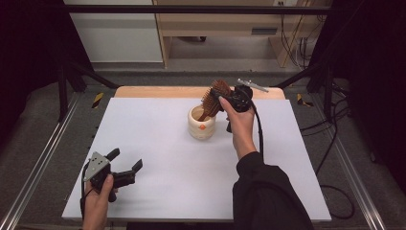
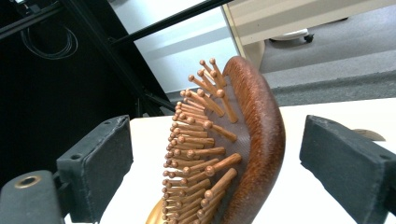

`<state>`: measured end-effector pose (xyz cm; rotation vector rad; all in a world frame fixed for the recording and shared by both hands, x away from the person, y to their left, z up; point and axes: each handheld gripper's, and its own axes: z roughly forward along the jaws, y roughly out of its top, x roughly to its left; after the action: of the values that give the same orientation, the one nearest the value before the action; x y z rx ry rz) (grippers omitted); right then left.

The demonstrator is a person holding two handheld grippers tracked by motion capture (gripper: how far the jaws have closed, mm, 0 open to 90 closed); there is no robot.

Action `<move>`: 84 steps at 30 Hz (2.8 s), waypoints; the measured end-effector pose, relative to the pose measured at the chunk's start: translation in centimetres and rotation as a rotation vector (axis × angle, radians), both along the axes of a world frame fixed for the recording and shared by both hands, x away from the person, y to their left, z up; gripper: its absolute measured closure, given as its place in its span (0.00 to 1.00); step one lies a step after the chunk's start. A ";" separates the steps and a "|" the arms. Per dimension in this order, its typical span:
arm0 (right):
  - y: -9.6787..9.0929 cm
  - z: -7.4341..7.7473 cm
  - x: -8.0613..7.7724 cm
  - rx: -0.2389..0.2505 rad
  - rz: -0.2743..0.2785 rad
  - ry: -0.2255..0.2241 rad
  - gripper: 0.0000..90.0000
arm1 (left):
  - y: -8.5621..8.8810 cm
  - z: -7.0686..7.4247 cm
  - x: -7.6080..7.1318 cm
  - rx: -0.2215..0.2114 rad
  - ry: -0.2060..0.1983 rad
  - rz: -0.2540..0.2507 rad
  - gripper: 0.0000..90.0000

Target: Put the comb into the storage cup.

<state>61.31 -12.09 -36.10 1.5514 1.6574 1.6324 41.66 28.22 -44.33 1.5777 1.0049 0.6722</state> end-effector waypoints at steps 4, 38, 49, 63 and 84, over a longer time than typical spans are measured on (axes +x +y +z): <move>-0.1 0.3 -0.3 -0.012 -0.013 -0.022 0.10 | 0.0 0.0 0.0 -0.001 0.000 0.001 0.02; -2.1 3.2 -3.0 -0.036 -0.008 -0.084 0.08 | 0.4 0.1 0.0 -0.016 -0.006 0.025 0.02; -2.9 4.0 -4.1 -0.111 -0.010 -0.143 0.09 | 0.7 0.2 -0.2 -0.017 -0.013 0.036 0.02; -4.9 4.8 -6.6 -0.193 0.009 -0.203 0.06 | 1.7 0.4 -0.3 -0.029 -0.032 0.047 0.02; -9.6 2.4 -12.9 -0.262 0.039 -0.299 0.05 | 4.0 0.6 -2.2 0.012 -0.086 0.060 0.02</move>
<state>48.38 -21.65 -33.69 1.0973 1.6657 1.5081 39.43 32.19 -43.69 1.5207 0.9886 0.7825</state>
